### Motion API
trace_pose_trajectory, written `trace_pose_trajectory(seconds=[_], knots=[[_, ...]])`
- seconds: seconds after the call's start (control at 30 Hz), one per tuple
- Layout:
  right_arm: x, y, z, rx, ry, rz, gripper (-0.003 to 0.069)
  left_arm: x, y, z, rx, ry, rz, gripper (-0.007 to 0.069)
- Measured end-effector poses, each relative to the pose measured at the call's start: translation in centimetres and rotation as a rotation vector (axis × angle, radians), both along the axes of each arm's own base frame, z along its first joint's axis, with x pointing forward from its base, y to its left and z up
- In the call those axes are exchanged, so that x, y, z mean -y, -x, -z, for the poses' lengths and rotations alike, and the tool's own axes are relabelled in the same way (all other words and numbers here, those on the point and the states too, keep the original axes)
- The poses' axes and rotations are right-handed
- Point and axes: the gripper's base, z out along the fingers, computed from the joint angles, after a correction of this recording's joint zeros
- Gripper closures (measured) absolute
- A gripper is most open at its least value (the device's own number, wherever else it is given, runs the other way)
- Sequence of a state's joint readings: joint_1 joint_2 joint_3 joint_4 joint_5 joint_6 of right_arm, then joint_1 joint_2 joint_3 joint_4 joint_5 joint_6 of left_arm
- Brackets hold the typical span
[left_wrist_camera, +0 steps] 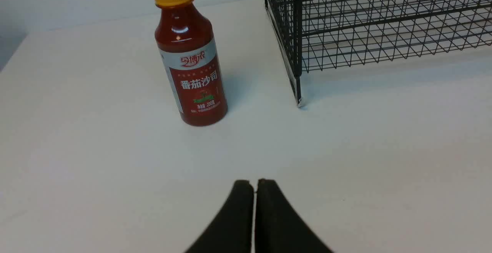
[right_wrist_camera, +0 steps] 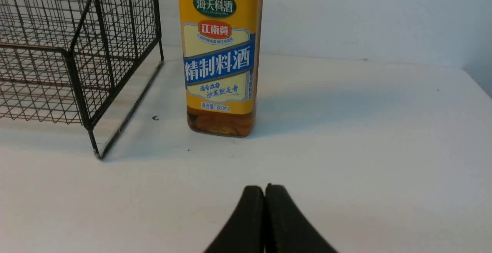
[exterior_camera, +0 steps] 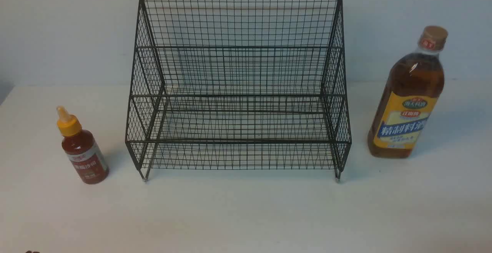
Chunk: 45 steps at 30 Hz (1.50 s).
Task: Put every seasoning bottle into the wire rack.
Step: Use the left arm to grab the condiment bottle closest to it
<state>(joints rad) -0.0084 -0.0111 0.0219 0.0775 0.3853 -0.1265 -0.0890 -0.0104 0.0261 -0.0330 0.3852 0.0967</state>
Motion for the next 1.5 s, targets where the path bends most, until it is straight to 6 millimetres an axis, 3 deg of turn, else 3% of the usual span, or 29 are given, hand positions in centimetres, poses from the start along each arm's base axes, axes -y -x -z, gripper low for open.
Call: trace_pose_trajectory(seconds=[0.8,0.97,1.1,1.33,1.5], knots=[[0.0,0.0,0.0,0.0,0.0,0.0,0.0673,0.0,-0.1,-0.1,0.021,-0.008,-0.002,0.0629],[0.0,0.0,0.0,0.0,0.0,0.0,0.0673,0.2,-0.3,-1.1,0.124,0.149,-0.019,0.0629],[0.0,0.0,0.0,0.0,0.0,0.0,0.0673,0.0,-0.5,-3.1,0.331,0.263,-0.04,0.0629],[0.0,0.0,0.0,0.0,0.001,0.0,0.0673,-0.7,0.2,-6.3,0.7,0.314,-0.067,0.0629],[0.0,0.0,0.0,0.0,0.001,0.0,0.0673,-0.9,0.0,-7.2,0.774,0.31,-0.086,0.0629]])
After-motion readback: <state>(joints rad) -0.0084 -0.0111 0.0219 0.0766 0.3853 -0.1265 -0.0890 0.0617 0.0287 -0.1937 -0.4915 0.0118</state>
